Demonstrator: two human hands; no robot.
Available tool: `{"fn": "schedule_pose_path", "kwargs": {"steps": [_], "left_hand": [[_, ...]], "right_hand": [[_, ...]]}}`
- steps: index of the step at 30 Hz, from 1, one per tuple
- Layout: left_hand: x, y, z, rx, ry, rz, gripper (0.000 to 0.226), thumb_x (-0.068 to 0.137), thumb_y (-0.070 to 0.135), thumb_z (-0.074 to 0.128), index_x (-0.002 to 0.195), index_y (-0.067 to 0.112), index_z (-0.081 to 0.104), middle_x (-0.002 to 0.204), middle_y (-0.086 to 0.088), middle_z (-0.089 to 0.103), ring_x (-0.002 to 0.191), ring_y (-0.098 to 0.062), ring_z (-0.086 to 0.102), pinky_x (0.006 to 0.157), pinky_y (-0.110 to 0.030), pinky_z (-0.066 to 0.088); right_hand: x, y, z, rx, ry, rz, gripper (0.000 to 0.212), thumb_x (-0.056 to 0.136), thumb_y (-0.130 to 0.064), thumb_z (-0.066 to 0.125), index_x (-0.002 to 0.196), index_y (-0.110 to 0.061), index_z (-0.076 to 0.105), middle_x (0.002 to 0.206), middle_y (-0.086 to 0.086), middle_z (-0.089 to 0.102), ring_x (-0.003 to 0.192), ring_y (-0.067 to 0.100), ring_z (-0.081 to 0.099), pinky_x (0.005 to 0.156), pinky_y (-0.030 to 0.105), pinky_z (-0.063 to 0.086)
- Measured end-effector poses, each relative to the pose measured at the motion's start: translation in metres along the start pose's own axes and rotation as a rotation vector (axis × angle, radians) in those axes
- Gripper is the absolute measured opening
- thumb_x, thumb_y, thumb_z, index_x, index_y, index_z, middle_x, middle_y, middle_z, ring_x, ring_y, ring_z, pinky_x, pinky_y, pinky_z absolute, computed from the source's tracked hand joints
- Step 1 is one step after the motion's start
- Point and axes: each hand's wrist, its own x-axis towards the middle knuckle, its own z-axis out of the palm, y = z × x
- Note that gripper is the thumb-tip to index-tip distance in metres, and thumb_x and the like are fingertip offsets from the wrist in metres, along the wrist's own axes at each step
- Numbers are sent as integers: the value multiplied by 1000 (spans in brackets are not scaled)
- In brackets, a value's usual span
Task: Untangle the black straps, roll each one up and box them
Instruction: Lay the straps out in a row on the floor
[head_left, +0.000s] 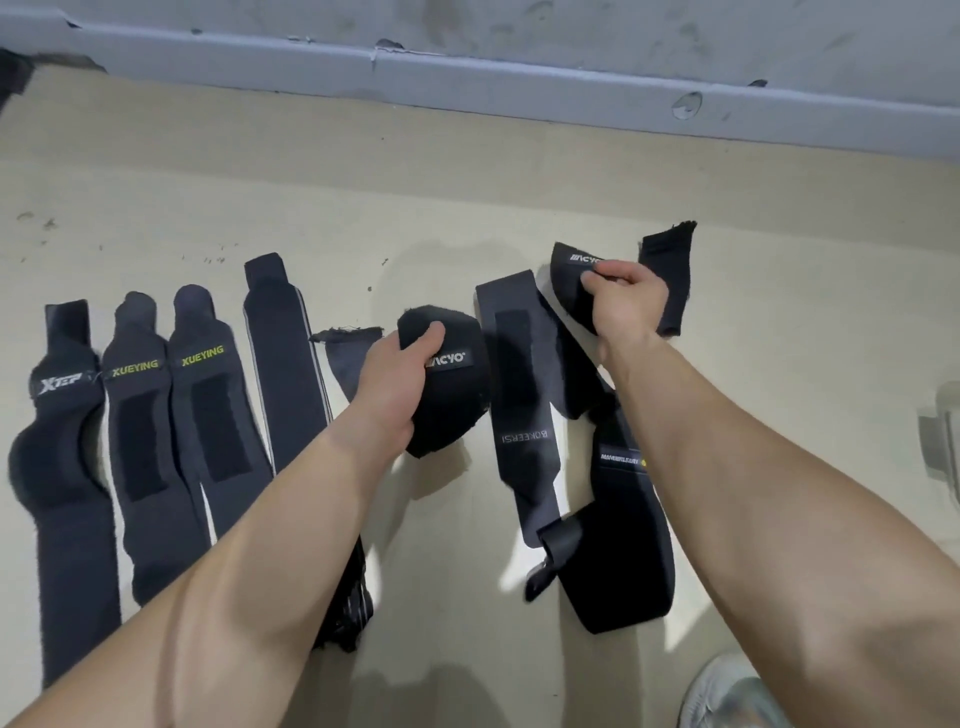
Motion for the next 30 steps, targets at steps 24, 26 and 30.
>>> {"fn": "schedule_pose_path", "kwargs": {"steps": [24,26,30], "left_hand": [[-277,147,28,-118,-49,253,27,104,27,54,122,13,67,100,-2,78,90,-20,73,84,-36,58],[-308,154,27,-76,-58,331,26,105,20,50,126,15,66,106,-5,77,95,-22,72,84,-35,56],[-355,162,26,5,-87,400,26,106,17,48,126,20,65,119,-8,74,100,-25,70,94,-42,53]], "right_hand": [[-205,-255,-166,333,-476,-166,8,95,-16,69,103,-16,71,95,1,77,87,18,73,72,28,58],[-233,-276,-183,323,-513,-231,20,93,-4,65,103,-20,69,97,3,76,88,20,72,77,32,58],[-284,-296,-212,273,-569,-273,43,87,9,54,108,-27,66,106,6,73,87,24,68,78,36,54]]}}
